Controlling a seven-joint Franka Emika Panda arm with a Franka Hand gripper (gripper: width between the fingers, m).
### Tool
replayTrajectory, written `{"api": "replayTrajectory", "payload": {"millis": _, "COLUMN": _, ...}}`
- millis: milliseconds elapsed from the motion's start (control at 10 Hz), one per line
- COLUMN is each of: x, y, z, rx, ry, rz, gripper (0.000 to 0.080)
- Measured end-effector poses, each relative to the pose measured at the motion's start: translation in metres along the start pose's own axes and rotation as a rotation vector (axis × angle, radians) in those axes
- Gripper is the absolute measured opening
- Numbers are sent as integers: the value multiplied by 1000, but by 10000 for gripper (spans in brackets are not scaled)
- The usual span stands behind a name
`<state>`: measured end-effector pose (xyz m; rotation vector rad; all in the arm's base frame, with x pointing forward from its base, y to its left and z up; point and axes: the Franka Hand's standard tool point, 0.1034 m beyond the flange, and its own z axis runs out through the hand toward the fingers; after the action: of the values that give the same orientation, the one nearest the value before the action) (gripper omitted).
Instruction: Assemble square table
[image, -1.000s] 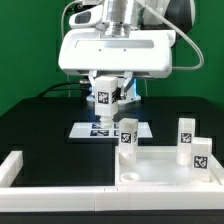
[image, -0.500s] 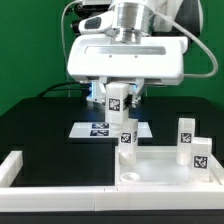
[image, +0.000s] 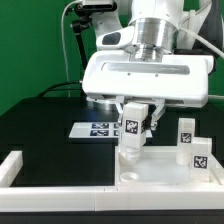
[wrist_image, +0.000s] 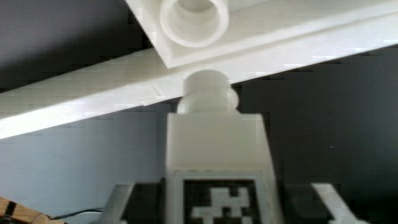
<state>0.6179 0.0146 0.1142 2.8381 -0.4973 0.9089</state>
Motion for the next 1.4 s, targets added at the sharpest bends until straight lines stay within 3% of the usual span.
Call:
{"api": "replayTrajectory", "payload": {"millis": 400, "x": -1, "y": 0, "z": 1, "rx": -1, "ry": -1, "rz": -1, "gripper": 287}}
{"api": "replayTrajectory", "payload": {"millis": 500, "x": 2, "y": 4, "z": 0, "rx": -3, "ry": 18, "rz": -17, "gripper": 287}}
{"api": "replayTrajectory", "payload": {"millis": 600, "x": 4, "y": 16, "z": -1, "rx": -5, "ry": 79, "rz": -33, "gripper": 287}}
{"api": "replayTrajectory", "payload": {"millis": 700, "x": -7, "y": 16, "z": 7, "rx": 11, "ry": 64, "rz": -25, "gripper": 287}}
{"api": "replayTrajectory", "payload": {"millis": 900, "x": -23, "y": 2, "z": 13, "rx": 38, "ry": 24, "rz": -11, "gripper": 287}}
{"api": "replayTrajectory", "payload": {"millis": 1200, "x": -35, "y": -1, "z": 17, "rx": 38, "ry": 2, "rz": -34, "gripper": 287}}
{"api": "replayTrajectory", "payload": {"millis": 1400, "x": -35, "y": 0, "z": 17, "rx": 36, "ry": 2, "rz": -36, "gripper": 287}}
